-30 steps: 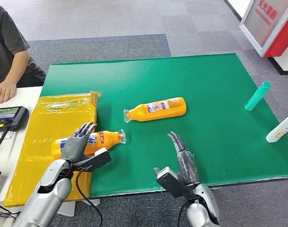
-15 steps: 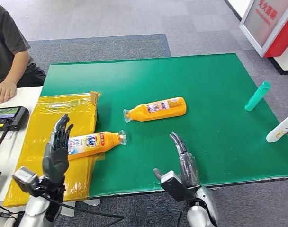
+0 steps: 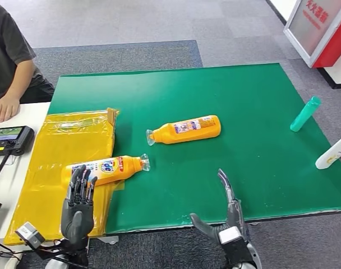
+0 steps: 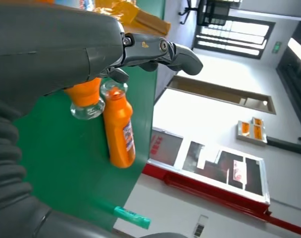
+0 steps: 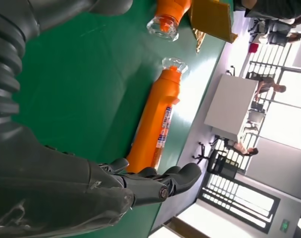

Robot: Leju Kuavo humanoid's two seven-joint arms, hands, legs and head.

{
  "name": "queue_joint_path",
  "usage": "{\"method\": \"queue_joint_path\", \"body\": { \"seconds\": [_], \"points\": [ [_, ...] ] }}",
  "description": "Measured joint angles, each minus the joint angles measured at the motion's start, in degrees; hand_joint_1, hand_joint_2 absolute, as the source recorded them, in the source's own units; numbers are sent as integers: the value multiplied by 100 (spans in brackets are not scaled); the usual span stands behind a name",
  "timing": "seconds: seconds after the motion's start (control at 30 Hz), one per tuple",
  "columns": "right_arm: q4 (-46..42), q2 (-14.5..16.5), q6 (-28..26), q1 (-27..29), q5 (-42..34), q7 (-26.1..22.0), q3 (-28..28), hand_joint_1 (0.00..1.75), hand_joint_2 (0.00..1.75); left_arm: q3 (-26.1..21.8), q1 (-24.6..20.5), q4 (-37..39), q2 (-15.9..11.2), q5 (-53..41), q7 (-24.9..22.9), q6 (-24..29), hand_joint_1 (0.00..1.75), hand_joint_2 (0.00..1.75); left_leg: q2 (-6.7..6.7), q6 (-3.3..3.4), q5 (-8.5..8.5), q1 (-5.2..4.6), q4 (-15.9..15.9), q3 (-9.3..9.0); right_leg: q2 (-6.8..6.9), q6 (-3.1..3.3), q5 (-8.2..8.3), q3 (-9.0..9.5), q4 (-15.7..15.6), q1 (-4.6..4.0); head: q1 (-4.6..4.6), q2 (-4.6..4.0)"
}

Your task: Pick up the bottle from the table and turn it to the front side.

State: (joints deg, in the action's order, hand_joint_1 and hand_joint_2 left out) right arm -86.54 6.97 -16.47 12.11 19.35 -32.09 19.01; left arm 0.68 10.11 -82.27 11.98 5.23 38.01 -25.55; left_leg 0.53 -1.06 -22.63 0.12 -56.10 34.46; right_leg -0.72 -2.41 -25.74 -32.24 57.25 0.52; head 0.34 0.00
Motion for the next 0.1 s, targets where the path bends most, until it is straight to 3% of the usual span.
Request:
{"method": "queue_joint_path", "body": {
  "seconds": [0.1],
  "points": [
    [-100, -36, 24, 106, 13, -71, -15, 0, 175, 3, 1, 116, 93, -51, 22, 72, 0, 175, 0, 0, 0, 0, 0, -1, 0, 0, 0, 0, 0, 0, 1, 0]
  ]
}}
